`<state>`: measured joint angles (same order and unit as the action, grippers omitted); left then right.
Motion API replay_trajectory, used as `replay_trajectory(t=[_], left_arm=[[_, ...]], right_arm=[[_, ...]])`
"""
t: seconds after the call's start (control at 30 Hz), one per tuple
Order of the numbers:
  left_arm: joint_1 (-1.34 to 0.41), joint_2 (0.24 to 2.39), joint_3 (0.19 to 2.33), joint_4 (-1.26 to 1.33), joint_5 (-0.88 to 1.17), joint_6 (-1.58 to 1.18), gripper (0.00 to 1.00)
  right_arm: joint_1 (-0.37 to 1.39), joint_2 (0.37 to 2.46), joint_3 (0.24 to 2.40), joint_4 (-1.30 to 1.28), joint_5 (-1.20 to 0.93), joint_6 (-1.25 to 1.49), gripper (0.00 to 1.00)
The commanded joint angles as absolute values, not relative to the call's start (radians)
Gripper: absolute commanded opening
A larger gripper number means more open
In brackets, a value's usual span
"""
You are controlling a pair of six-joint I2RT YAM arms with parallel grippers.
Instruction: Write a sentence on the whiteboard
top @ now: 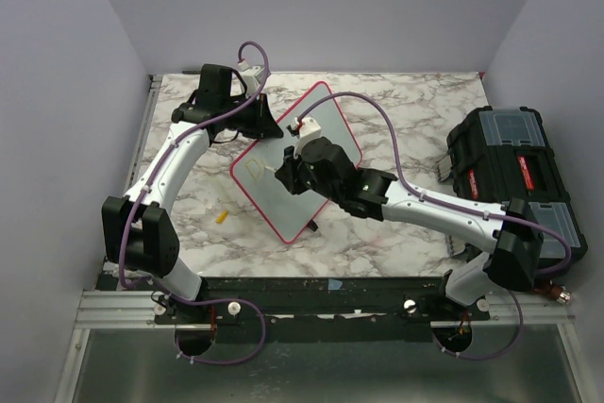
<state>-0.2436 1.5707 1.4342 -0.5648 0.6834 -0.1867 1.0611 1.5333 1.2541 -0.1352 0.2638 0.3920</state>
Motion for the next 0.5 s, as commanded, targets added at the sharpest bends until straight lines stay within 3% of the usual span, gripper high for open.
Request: replay_trajectory(t=[0.0,0.47], left_arm=[[-0.27,1.541,1.442,-0.562,0.642,-0.083,0.0],[-0.272,1.537,1.433,-0.558,0.642,-0.082,0.0]], right_arm=[[1.06,1.579,1.291,-0.201,0.256,0.382,0.01],[1.059,1.626,1.368,-0.207,0.289,0.374,0.01]])
